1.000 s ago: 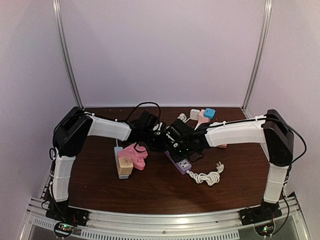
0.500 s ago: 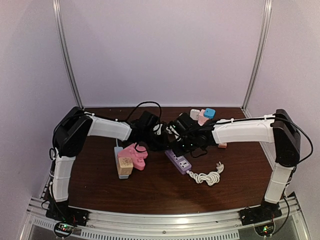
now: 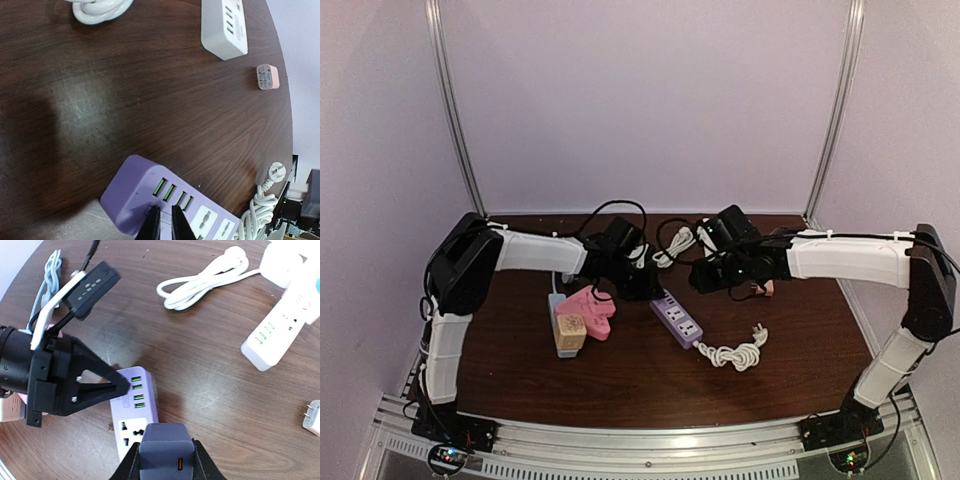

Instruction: Pull the plug off the socket

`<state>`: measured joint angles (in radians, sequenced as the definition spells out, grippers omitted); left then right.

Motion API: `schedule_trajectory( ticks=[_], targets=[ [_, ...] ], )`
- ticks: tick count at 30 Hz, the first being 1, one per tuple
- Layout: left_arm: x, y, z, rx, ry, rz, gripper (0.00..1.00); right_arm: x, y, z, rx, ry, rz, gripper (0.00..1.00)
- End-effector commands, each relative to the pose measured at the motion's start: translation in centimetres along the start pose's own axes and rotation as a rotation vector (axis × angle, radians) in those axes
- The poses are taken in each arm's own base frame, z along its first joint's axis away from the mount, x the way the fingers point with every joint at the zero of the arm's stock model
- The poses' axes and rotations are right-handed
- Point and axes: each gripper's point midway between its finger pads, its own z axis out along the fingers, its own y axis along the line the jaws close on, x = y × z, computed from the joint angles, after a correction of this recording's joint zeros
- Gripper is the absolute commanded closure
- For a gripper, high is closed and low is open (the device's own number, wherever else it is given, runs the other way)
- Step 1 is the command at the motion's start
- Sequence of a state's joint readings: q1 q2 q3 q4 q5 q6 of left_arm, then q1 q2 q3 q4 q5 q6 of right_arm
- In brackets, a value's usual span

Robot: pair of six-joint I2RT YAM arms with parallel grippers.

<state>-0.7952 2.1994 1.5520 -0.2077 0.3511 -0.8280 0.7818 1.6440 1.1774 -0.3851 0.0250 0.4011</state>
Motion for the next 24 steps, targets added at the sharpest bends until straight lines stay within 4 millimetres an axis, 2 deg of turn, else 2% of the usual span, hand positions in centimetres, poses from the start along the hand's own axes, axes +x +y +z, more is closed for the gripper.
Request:
schedule_trajectory(
  ticks=[1, 6, 11, 17, 24],
  targets=[
    [0.8, 0.8, -0.2, -0.108, 0.062, 0.018, 0.91, -0.1, -2.9, -1.5, -0.036, -0.032, 0.134, 0.93],
    [-2.6, -3.9, -2.3, -0.038, -0.014, 0.101, 0.88, 1.5, -7.1, -2.2, -0.085, -0.046, 0.293, 0.93],
    [-4.2, -6.9, -4.7, 0.005, -0.064, 0.146, 0.86, 3.5, -10.4, -2.4, -0.147, -0.058, 0.436, 0.93],
    [-4.5, -8.2, -7.8, 0.015, -0.107, 0.171, 0.85, 4.9, -13.9, -2.3, -0.18, -0.086, 0.57, 0.93],
    [-4.1, -8.5, -10.2, 0.011, -0.13, 0.185, 0.83, 5.9, -16.2, -1.9, -0.2, -0.123, 0.662, 0.93]
  ],
)
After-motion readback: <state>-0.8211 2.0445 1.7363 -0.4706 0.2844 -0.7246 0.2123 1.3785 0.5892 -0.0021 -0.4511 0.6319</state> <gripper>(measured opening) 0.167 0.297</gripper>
